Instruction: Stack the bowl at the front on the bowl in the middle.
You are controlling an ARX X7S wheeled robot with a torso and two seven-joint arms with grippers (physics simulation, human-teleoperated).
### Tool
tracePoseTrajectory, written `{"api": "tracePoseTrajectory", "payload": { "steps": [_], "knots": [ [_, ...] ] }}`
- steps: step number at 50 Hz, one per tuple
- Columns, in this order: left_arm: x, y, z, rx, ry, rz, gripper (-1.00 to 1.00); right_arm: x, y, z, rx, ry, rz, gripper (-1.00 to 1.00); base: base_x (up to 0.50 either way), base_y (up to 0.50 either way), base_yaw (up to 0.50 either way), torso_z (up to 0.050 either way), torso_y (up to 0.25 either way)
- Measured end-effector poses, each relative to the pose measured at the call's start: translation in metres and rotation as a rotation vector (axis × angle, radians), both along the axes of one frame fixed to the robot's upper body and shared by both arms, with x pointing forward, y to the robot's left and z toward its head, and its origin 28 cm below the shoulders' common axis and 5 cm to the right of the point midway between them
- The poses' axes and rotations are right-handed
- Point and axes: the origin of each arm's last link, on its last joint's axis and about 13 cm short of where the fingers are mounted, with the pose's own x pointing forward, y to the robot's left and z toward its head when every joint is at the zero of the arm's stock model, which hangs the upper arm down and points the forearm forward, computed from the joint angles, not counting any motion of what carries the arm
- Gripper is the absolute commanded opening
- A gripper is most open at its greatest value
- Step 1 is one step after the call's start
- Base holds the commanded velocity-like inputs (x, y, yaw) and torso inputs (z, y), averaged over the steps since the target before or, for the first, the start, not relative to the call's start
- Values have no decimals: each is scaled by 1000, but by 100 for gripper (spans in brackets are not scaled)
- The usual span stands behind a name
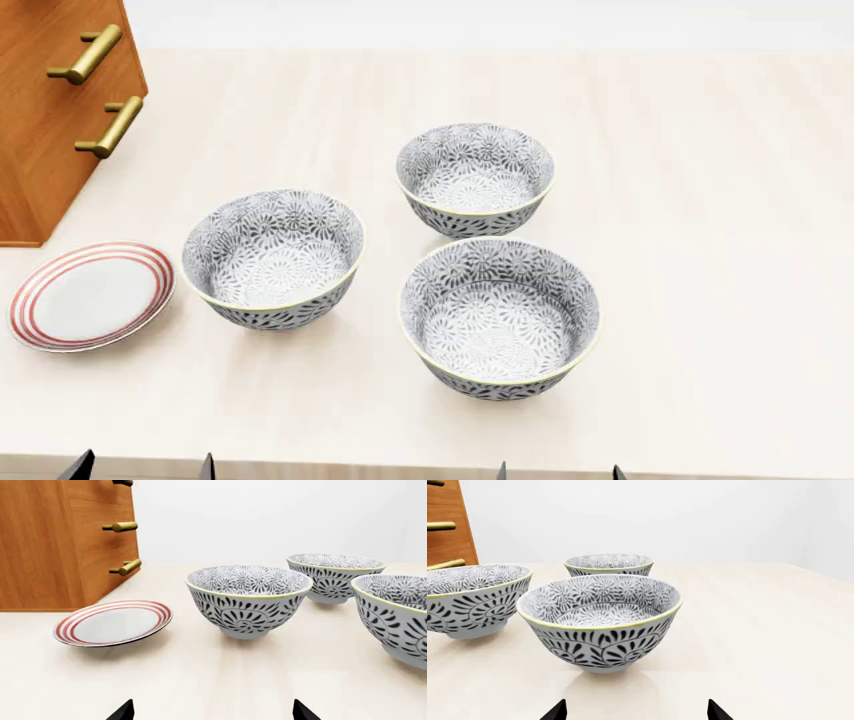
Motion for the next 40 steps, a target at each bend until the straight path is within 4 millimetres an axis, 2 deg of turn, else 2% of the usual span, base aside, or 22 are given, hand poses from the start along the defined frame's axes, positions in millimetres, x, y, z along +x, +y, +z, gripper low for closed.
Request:
{"api": "tracePoseTrajectory", "payload": {
  "steps": [17,23,28,40],
  "knots": [
    [2,0,3,-1,-1,0,100,1,0,2,0,0,-7,100,0,0,0,0,0],
    [6,2,16,-12,9,-14,100,3,-1,13,15,-2,-5,100,0,0,0,0,0],
    [21,2,40,-26,2,-19,100,14,-4,35,33,3,11,100,0,0,0,0,0],
    [56,-2,114,-31,-78,-1,100,45,-15,118,-34,-32,3,100,0,0,0,0,0]
  ]
}}
